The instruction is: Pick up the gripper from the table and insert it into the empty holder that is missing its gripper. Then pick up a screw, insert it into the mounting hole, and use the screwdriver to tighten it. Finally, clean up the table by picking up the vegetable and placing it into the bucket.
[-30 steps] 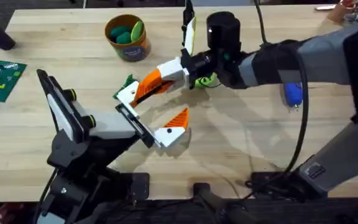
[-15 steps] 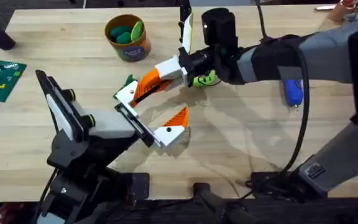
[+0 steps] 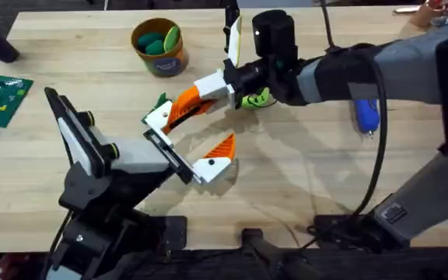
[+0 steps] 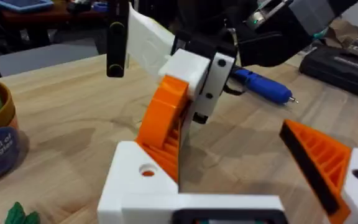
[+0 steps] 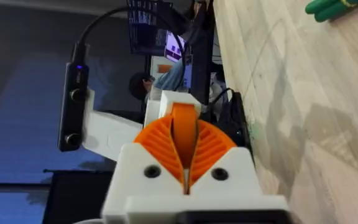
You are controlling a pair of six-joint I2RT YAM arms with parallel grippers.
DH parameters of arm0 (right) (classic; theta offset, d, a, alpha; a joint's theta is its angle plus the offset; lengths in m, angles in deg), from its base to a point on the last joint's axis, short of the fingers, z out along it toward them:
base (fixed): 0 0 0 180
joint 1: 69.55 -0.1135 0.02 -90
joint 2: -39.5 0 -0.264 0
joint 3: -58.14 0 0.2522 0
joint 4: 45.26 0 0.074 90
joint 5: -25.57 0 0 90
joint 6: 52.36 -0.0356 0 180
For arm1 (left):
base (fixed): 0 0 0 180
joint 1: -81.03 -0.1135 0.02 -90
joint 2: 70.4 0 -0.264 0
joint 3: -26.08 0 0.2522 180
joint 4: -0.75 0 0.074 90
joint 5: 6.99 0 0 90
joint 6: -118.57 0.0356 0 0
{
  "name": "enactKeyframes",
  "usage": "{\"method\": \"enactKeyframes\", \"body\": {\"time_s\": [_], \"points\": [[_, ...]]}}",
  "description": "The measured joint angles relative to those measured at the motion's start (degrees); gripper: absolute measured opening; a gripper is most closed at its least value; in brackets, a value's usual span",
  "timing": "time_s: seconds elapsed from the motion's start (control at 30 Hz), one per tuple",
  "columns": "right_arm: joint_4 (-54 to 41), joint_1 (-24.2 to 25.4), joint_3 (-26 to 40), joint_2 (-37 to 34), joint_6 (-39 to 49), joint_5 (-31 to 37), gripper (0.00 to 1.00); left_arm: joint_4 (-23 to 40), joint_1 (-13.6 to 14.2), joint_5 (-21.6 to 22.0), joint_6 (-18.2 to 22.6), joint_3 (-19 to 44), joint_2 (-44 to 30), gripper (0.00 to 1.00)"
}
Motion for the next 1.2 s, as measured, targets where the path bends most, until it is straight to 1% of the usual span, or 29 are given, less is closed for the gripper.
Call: {"method": "enactKeyframes", "body": {"time_s": [0.03,0.07,0.13,0.17,0.2,0.4,0.5,0.53,0.7,0.93,1.0,1.07,1.2], "points": [[-0.05,0.00,0.00,0.00,-0.03,0.00,0.048,0.01,0.00,0.00,0.00,0.00,0.00,0.986],[-0.13,-0.03,0.00,0.00,-0.01,0.16,0.142,-0.03,0.01,-0.12,0.11,0.00,0.00,0.986],[-0.46,-0.51,0.00,-0.04,0.17,1.36,0.418,-0.13,0.12,-1.05,0.78,0.00,0.05,0.986],[-0.64,-0.78,0.00,-0.07,0.24,1.86,0.524,-0.14,0.15,-1.09,1.04,0.00,0.04,0.986],[-0.78,-0.88,0.00,-0.07,0.37,2.35,0.585,-0.14,0.11,-1.01,1.32,0.00,0.04,0.987],[-1.24,-0.87,-0.02,-0.07,0.48,3.08,0.784,-0.16,0.12,-0.96,2.50,0.00,0.05,0.988],[-0.78,-0.92,0.00,-0.07,0.72,2.93,0.952,-0.16,0.45,-2.59,2.52,0.00,0.05,0.988],[-0.76,-0.88,0.00,-0.07,0.83,2.89,0.985,-0.16,0.50,-2.96,2.54,0.00,0.07,0.987],[-0.83,0.80,0.00,-0.07,0.85,2.89,0.993,-0.16,0.50,-3.69,2.54,0.00,0.06,0.986],[-1.94,5.44,0.00,-0.07,1.55,2.90,0.994,-0.16,0.50,-3.87,2.54,0.00,0.07,0.986],[-4.94,6.89,0.02,-0.07,2.42,2.90,0.994,-0.16,0.50,-3.87,2.54,0.00,0.07,0.986],[-10.19,8.25,0.13,-0.07,4.39,2.88,0.995,-0.16,0.50,-3.88,2.54,0.00,0.07,0.986],[-20.51,10.39,0.18,-0.07,11.40,1.55,0.995,-0.16,0.50,-3.97,2.54,0.00,0.04,0.986]]}}
